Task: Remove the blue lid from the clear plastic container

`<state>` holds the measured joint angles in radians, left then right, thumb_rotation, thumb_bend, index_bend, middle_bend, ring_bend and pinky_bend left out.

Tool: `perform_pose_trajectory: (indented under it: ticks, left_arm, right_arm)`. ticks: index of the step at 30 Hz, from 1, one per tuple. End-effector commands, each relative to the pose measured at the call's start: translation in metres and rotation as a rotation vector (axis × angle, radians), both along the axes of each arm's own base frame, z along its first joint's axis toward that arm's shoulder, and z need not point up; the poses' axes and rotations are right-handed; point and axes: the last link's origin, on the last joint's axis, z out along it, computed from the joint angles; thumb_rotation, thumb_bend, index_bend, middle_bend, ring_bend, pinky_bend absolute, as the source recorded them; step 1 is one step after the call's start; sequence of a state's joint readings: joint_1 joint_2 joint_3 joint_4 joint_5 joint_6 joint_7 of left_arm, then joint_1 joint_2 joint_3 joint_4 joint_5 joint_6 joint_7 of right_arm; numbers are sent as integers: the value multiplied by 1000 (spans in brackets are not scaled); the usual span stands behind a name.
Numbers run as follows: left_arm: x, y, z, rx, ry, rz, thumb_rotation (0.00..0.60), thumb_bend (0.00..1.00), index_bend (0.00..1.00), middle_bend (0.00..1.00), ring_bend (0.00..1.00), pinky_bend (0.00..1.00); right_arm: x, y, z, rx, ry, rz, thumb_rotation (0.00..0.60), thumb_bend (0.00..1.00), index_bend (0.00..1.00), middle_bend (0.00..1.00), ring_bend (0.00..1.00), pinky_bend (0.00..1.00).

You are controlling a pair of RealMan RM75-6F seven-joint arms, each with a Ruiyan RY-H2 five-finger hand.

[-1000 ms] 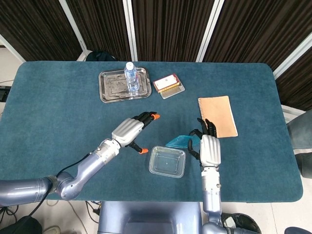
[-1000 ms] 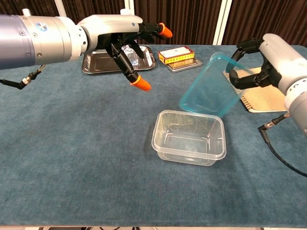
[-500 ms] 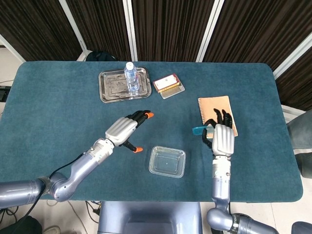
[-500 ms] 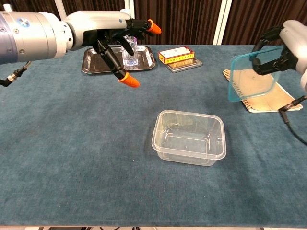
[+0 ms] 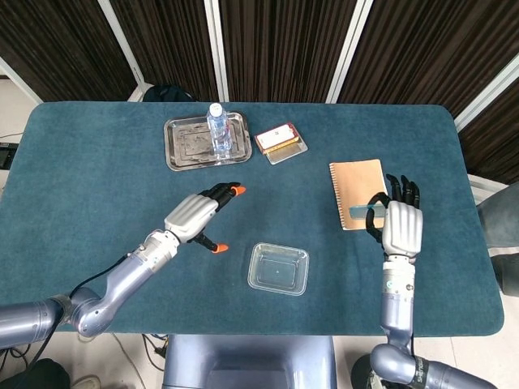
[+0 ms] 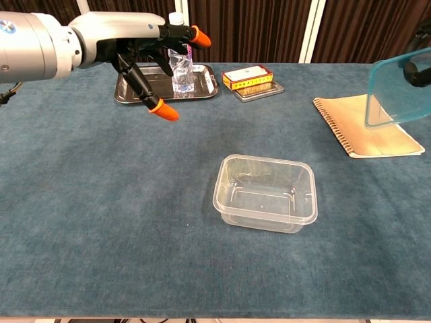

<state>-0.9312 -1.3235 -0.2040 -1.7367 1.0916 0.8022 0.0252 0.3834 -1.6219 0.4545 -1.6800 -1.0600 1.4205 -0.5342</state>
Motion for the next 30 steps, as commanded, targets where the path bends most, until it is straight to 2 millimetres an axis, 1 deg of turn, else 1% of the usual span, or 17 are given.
perform_pose_trajectory:
  ticks: [1, 8, 9, 10, 11, 12, 13, 15, 16, 18, 22, 26, 30]
  left_arm:
    - [-2, -3, 4, 2, -6, -1, 600, 0, 10, 7, 5, 184]
    - [-13, -6, 22, 29, 0, 4, 600, 0, 15, 7, 5, 184]
    - [-15, -6, 24, 30, 1, 8, 600, 0, 15, 7, 5, 184]
    - [-16, -6, 25, 32, 1, 11, 600, 0, 15, 7, 5, 184]
    - [-17, -5, 27, 37, 0, 16, 600, 0, 15, 7, 5, 184]
    - [-19, -5, 29, 41, 0, 19, 600, 0, 15, 7, 5, 184]
    - [-20, -5, 30, 45, 0, 21, 600, 0, 15, 7, 5, 184]
    - [-23, -6, 34, 52, 0, 27, 600, 0, 15, 7, 4, 184]
    - [-24, -6, 36, 56, -1, 28, 600, 0, 15, 7, 4, 184]
    - [-26, -7, 39, 62, -3, 29, 600, 0, 15, 7, 3, 182]
    - [-30, -8, 44, 75, -10, 36, 600, 0, 15, 7, 3, 176]
    - [-34, -8, 46, 77, -16, 47, 600, 0, 16, 7, 3, 174]
    - [-39, -14, 48, 89, -3, 41, 600, 0, 22, 6, 0, 168]
  right_arm:
    - [-4, 4, -3, 30, 16, -23, 600, 590, 548, 161, 0, 0]
    - [-1, 3, -19, 112, 80, -72, 600, 590, 544, 161, 0, 0]
    - [-1, 2, -21, 119, 88, -76, 600, 590, 509, 160, 0, 0]
    - [0, 1, -23, 126, 99, -78, 600, 589, 458, 149, 0, 0]
    - [0, 0, -25, 133, 110, -78, 600, 573, 360, 116, 0, 0]
    - [1, -2, -28, 140, 116, -74, 600, 529, 209, 67, 0, 0]
    - [2, -4, -30, 145, 120, -66, 600, 462, 87, 22, 0, 0]
    - [7, -11, -34, 148, 134, -42, 600, 348, 0, 0, 0, 0]
    - [8, -14, -35, 144, 144, -35, 600, 310, 0, 0, 0, 0]
    - [12, -20, -35, 126, 157, -29, 600, 282, 0, 0, 0, 0]
    - [23, -30, -31, 82, 146, -8, 600, 270, 0, 0, 0, 0]
    - [23, -29, -24, 73, 137, -8, 600, 267, 0, 0, 0, 0]
    - [16, -21, -14, 88, 150, 7, 600, 267, 0, 0, 0, 0]
